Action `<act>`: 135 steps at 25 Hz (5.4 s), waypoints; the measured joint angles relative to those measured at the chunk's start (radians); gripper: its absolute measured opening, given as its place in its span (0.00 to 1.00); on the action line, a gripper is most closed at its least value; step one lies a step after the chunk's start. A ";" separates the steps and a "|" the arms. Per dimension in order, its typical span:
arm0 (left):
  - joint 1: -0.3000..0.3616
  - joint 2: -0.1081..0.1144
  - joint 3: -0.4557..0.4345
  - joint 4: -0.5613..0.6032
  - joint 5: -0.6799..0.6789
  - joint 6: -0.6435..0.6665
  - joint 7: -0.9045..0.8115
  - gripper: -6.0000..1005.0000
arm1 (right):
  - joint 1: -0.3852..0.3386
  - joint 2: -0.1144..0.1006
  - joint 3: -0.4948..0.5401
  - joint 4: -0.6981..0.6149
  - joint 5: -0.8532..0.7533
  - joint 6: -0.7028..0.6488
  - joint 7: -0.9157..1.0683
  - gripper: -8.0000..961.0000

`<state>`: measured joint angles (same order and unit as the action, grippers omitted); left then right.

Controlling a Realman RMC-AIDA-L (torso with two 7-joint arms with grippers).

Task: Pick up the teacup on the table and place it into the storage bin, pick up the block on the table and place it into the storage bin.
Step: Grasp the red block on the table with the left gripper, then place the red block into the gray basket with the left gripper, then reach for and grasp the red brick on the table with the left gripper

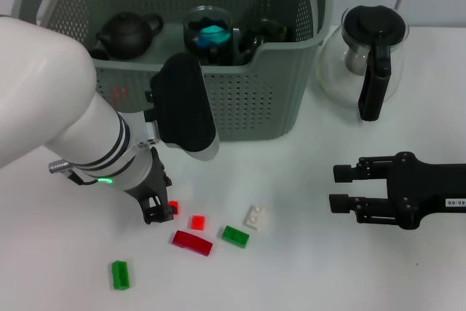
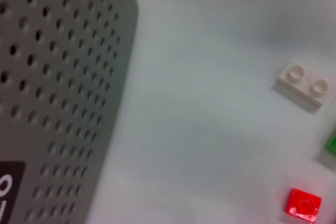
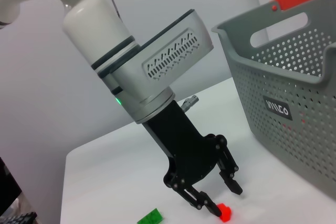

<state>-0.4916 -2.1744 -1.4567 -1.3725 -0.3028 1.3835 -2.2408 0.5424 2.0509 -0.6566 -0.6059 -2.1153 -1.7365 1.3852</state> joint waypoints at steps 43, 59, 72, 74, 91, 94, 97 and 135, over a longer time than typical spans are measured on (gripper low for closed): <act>-0.006 -0.001 0.022 0.015 -0.009 0.010 -0.006 0.34 | 0.004 -0.003 0.003 0.000 0.000 -0.001 0.000 0.62; -0.041 0.004 -0.013 0.049 -0.050 0.044 0.003 0.13 | 0.001 -0.003 0.008 0.000 0.000 0.000 0.000 0.62; -0.034 0.004 -0.203 -0.048 -0.122 0.155 0.115 0.13 | 0.008 -0.003 0.008 0.000 0.000 0.000 0.002 0.62; -0.041 0.006 -0.332 -0.073 -0.199 0.235 0.191 0.13 | 0.008 -0.003 0.008 0.000 0.000 0.000 0.003 0.62; -0.210 0.093 -0.961 -0.010 -0.690 0.353 0.369 0.13 | 0.011 -0.004 0.008 0.000 0.000 0.002 0.004 0.62; -0.240 0.089 -0.880 0.029 -0.652 0.149 0.310 0.12 | 0.011 -0.004 0.007 -0.001 0.000 -0.002 0.004 0.62; -0.272 0.089 -0.775 0.108 -0.561 -0.085 0.226 0.12 | 0.011 -0.004 0.005 -0.001 0.000 0.000 0.004 0.62; -0.150 0.018 -0.717 -0.017 -0.540 -0.299 0.046 0.57 | 0.014 -0.006 0.006 -0.003 0.000 0.001 0.014 0.62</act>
<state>-0.6413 -2.1560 -2.1739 -1.3896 -0.8429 1.0843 -2.1948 0.5567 2.0453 -0.6510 -0.6091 -2.1153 -1.7350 1.3988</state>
